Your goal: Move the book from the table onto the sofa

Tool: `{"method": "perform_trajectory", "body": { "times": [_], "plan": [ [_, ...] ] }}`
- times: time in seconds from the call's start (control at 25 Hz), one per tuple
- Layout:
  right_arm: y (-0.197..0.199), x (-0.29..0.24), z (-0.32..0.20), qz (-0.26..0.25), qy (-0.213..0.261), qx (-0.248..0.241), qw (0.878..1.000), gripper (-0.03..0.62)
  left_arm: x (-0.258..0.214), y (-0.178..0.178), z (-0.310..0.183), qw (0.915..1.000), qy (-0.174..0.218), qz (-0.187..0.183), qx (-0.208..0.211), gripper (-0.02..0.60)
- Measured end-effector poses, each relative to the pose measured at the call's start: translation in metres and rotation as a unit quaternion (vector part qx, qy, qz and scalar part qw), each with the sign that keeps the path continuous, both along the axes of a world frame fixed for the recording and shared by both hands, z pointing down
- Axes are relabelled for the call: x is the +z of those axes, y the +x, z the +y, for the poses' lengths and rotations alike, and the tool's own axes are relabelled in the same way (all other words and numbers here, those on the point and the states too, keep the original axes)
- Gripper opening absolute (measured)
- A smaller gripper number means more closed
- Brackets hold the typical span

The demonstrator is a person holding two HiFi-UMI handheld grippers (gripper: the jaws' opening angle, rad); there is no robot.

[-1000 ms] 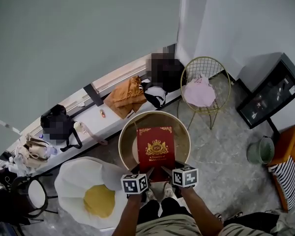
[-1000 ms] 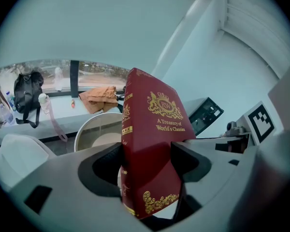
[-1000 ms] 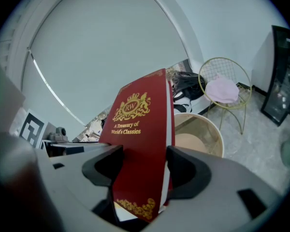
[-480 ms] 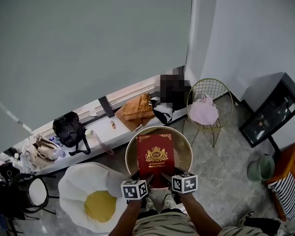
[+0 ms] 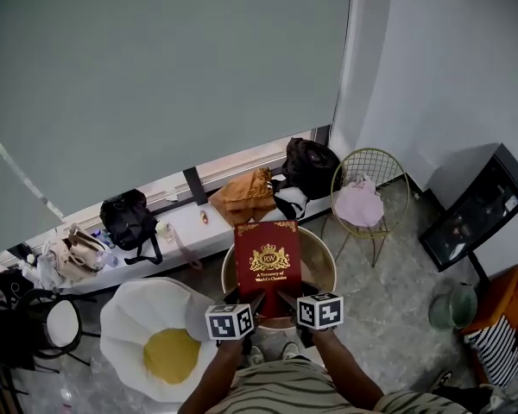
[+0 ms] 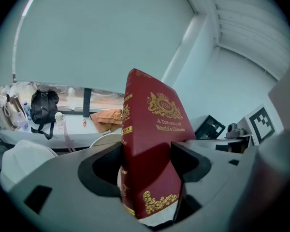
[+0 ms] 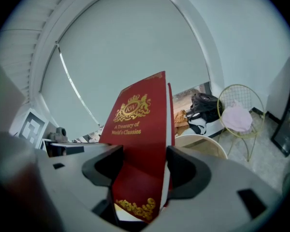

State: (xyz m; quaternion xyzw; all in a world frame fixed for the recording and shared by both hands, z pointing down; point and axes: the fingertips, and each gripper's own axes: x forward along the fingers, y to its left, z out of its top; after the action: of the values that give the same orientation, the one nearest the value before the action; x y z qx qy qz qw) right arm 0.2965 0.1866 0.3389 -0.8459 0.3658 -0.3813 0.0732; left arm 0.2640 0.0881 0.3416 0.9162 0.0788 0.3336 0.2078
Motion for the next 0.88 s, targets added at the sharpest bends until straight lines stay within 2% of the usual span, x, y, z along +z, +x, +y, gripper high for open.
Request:
{"method": "perform_trajectory", "body": {
  "times": [0.2, 0.48, 0.68, 0.88],
  "plan": [
    [-0.005, -0.010, -0.011, 0.012, 0.006, -0.020, 1.000, 0.301, -0.009, -0.009, -0.010, 0.9997, 0.002, 0.013, -0.022, 0.324],
    [-0.011, -0.022, -0.041, 0.026, 0.011, -0.078, 0.997, 0.301, -0.022, -0.027, -0.036, 0.9961, 0.003, 0.027, -0.084, 0.324],
    [-0.022, -0.029, -0.074, 0.030, 0.017, -0.141, 0.989, 0.301, -0.029, -0.049, -0.062, 0.9890, 0.009, 0.033, -0.144, 0.324],
    [-0.047, -0.025, -0.113, 0.024, 0.022, -0.211, 0.977, 0.301, -0.026, -0.085, -0.091, 0.9772, 0.011, 0.025, -0.211, 0.324]
  ]
}}
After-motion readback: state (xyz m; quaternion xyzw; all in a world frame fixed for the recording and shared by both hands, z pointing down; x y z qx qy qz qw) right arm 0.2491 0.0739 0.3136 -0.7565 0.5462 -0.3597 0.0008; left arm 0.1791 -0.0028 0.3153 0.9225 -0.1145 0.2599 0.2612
